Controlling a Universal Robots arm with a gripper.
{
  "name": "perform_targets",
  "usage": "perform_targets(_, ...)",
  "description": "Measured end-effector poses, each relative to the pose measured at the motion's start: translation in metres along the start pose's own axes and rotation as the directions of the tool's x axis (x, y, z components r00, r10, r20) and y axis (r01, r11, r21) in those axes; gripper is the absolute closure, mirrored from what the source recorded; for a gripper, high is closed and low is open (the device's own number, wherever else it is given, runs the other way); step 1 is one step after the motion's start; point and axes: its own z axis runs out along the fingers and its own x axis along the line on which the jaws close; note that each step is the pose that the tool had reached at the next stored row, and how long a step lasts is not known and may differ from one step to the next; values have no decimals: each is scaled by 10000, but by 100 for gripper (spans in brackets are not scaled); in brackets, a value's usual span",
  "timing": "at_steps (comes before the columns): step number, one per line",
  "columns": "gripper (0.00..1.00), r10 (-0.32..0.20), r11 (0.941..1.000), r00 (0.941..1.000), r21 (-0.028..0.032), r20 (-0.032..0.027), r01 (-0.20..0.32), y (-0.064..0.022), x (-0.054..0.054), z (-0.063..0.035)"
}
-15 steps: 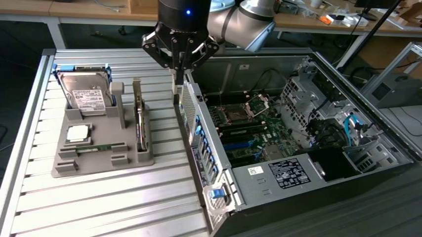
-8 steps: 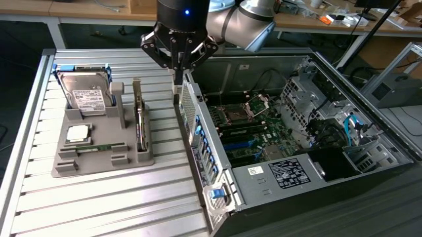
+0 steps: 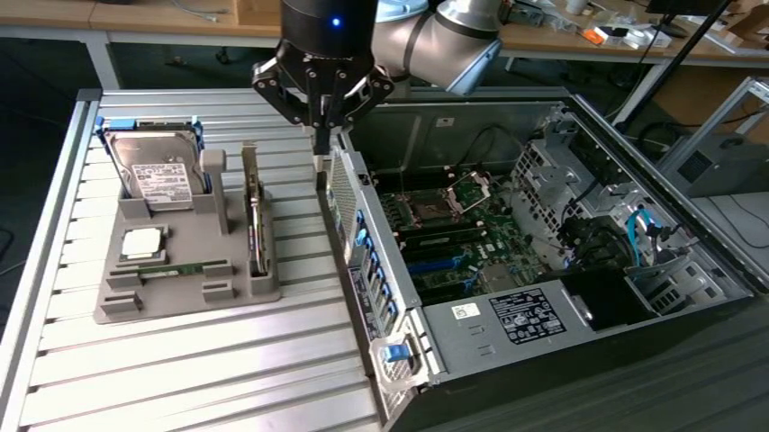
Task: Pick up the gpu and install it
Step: 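Reach for the gpu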
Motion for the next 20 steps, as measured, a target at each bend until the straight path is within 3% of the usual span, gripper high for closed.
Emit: perform_targets(20, 89, 0, 10000, 10000, 1, 0, 0, -4, 56, -2)
